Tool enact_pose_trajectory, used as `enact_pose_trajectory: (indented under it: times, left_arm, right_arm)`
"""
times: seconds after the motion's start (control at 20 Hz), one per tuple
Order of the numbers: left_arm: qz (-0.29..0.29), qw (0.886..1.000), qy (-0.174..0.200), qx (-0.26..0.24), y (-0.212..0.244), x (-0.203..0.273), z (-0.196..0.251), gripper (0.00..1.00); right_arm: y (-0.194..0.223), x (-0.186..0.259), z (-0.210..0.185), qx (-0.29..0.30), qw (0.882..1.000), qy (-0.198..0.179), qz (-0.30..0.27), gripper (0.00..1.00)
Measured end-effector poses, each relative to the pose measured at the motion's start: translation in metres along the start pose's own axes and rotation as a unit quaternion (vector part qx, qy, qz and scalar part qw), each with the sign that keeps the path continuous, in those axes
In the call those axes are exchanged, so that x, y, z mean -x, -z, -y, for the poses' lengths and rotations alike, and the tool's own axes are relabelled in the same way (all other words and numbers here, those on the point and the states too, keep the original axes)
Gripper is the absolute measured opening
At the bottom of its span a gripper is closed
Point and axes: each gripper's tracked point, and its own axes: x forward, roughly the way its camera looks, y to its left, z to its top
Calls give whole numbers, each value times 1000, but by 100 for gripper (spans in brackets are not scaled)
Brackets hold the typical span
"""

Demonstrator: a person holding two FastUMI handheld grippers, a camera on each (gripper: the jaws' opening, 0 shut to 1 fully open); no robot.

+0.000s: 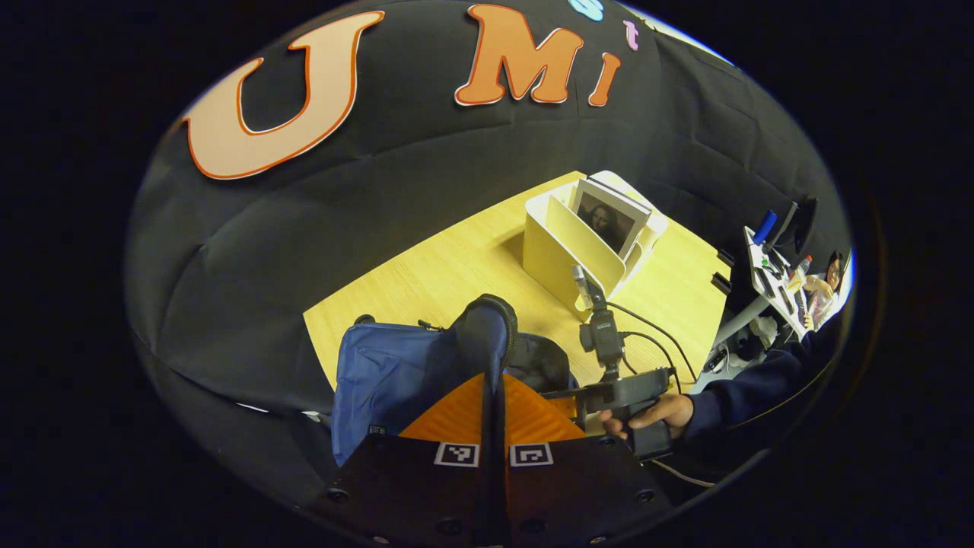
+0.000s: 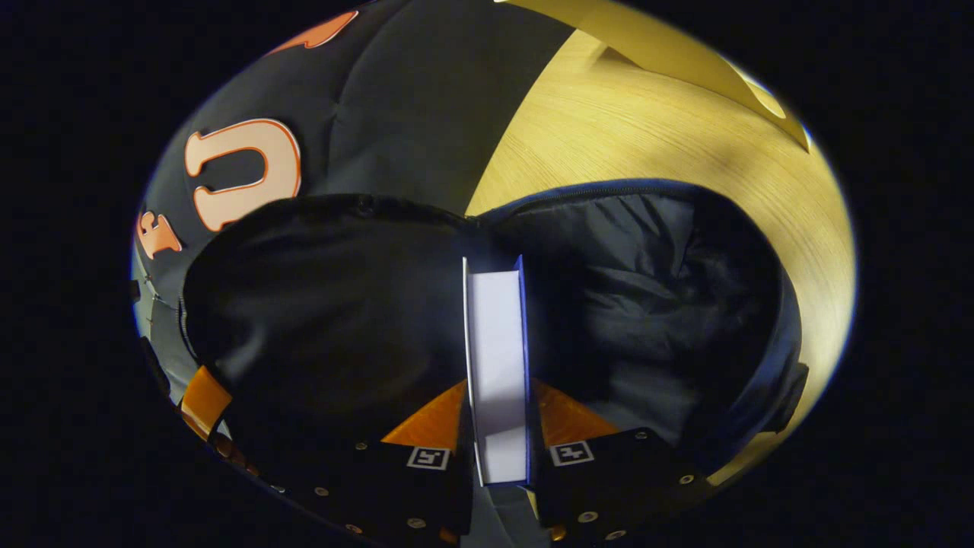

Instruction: Open the schoolbag, grab two books from the bookshelf and put them into the schoolbag.

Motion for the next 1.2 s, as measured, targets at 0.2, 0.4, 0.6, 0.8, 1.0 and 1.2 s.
enact_pose_trajectory:
  times: [0.2,0.4,0.6,0.8,1.0,1.2]
  left_arm:
    - [-5,1000,10,6,5,-4,0,1]
    - [-4,1000,7,-4,4,-6,-4,1]
    - [-5,1000,10,-2,8,-11,-2,1]
    - [-1,1000,10,2,10,-17,-1,1]
    - [1,1000,5,11,15,-20,3,1]
    - [2,1000,1,23,18,-24,6,1]
  right_arm:
    - [1,0,5,8,1000,29,-6,97]
    - [-17,32,14,58,996,67,19,97]
    - [-47,65,40,97,987,118,41,97]
    - [-79,114,59,144,973,168,62,97]
    - [-100,156,81,201,953,220,58,97]
    - [-121,208,93,271,923,270,39,97]
